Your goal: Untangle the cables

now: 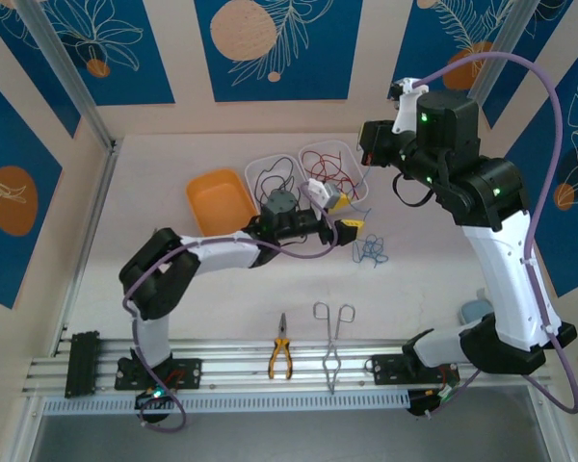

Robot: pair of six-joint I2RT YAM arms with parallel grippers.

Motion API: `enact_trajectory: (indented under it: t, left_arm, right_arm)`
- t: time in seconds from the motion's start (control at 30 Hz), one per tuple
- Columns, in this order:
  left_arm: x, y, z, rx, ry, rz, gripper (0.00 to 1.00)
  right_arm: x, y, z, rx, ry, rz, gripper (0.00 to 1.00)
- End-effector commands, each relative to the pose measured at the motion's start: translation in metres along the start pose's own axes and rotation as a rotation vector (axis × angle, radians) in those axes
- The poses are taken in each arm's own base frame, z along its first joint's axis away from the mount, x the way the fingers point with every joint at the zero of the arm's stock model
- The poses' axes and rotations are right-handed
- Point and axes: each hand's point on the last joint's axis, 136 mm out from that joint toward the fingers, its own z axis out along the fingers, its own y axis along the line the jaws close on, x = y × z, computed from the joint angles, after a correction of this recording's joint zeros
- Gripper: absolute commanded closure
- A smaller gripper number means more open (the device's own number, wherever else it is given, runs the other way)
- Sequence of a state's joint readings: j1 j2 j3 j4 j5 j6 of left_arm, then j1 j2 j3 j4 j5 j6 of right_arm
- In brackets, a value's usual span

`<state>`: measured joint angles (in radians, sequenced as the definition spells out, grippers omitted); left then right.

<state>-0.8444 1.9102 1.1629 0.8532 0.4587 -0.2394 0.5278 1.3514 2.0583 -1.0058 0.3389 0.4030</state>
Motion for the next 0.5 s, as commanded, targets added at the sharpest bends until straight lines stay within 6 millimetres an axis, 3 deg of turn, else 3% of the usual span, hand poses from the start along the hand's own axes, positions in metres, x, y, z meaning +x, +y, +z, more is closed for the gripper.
enact_trajectory:
  t: [0.0, 0.07, 0.2, 0.33, 0.37, 0.43, 0.47]
  left_arm:
    - [-0.042, -0.015, 0.014, 0.049, -0.14, 0.043, 0.16]
    - [-0.041, -0.016, 0.021, 0.045, -0.141, 0.054, 0.16]
    - [-0.042, 0.002, 0.027, -0.045, -0.164, 0.033, 0.2]
    - [-0.06, 0.004, 0.026, -0.067, -0.225, 0.03, 0.48]
    - [-0.064, 0.005, 0.025, -0.073, -0.238, 0.029, 0.59]
    - [-0.074, 0.003, 0.021, -0.073, -0.253, 0.016, 0.96]
    - [-0.077, 0.003, 0.019, -0.078, -0.248, 0.003, 1.0]
  right_arm:
    - [-0.006, 0.006, -0.012, -0.037, -0.04, 0.02, 1.0]
    - [-0.005, 0.005, -0.013, -0.037, -0.037, 0.02, 1.0]
    - [-0.002, 0.003, -0.014, -0.031, -0.037, 0.024, 1.0]
    - [0.003, -0.006, -0.013, -0.007, -0.038, 0.038, 1.0]
    - [0.005, -0.008, -0.013, -0.002, -0.036, 0.045, 1.0]
    - [0.008, -0.016, -0.012, 0.016, -0.035, 0.063, 1.0]
    - [0.011, -0.022, -0.013, 0.032, -0.035, 0.073, 1.0]
